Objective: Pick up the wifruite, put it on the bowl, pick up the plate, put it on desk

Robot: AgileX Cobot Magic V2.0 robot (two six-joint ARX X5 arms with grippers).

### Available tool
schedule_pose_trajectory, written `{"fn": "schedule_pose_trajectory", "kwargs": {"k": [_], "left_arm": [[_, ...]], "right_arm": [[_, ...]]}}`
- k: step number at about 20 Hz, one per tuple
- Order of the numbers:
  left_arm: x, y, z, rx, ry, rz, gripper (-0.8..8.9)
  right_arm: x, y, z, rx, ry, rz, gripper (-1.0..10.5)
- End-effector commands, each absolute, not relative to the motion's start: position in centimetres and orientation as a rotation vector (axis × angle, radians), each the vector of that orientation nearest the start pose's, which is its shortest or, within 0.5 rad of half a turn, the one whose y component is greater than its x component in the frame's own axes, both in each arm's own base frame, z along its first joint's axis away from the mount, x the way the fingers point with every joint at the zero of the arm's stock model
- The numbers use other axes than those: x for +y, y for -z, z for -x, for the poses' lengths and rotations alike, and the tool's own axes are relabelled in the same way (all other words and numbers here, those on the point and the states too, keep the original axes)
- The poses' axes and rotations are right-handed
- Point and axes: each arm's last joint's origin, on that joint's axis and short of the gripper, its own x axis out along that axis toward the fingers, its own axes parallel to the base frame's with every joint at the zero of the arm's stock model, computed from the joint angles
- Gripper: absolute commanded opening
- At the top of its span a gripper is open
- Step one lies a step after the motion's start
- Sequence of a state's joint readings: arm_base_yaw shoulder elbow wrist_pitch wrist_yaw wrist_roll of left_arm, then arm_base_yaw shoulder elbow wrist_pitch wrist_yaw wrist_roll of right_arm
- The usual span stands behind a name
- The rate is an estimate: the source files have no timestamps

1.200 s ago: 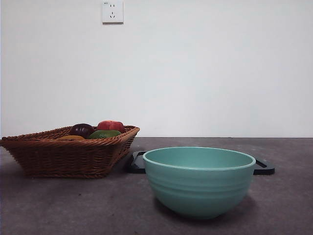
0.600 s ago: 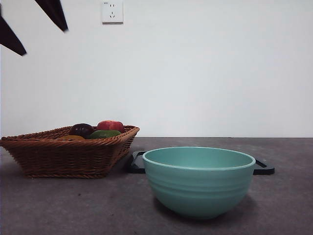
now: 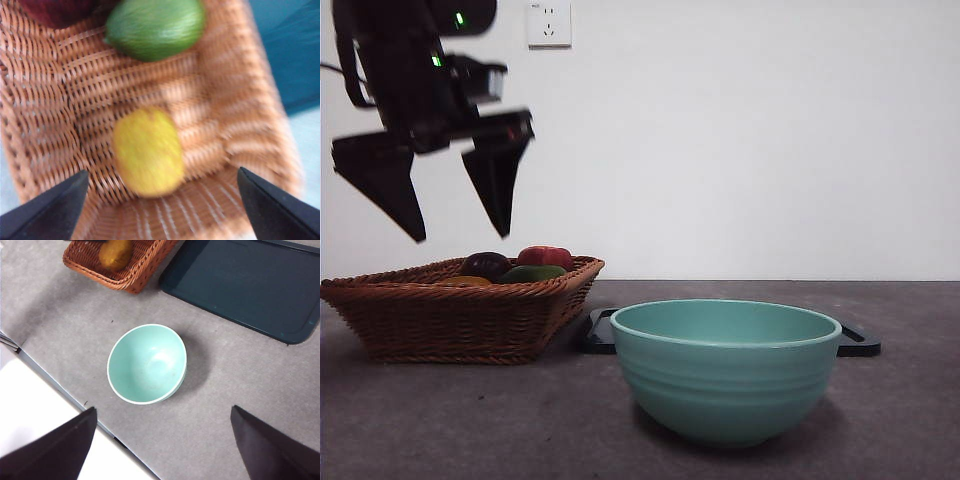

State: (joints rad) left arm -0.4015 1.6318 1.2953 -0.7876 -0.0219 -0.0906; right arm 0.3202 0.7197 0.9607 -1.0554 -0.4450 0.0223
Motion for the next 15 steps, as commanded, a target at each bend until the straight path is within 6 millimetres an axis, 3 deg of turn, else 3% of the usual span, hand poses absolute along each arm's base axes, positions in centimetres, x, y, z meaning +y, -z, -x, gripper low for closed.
{"fn": "schedule_pose_trajectory", "kwargs": {"k": [1, 5, 15], "left_arm": [[-13.4, -24.5, -31.4, 1.134, 0.288, -0.179, 4.63], [-13.8, -22.5, -32.4, 1.170, 0.284, -0.188, 4.63], [-14.2, -20.1, -33.4, 1.210, 0.279, -0.196, 4.56]], "right_arm": [[4.7, -33.2, -10.0, 0.813, -0.722, -0.065, 4.3], [4.7, -33.2, -10.0, 0.813, -0.722, -0.066, 4.3], [4.7, -33.2, -10.0, 0.816, -0.722, -0.066, 4.3]]}}
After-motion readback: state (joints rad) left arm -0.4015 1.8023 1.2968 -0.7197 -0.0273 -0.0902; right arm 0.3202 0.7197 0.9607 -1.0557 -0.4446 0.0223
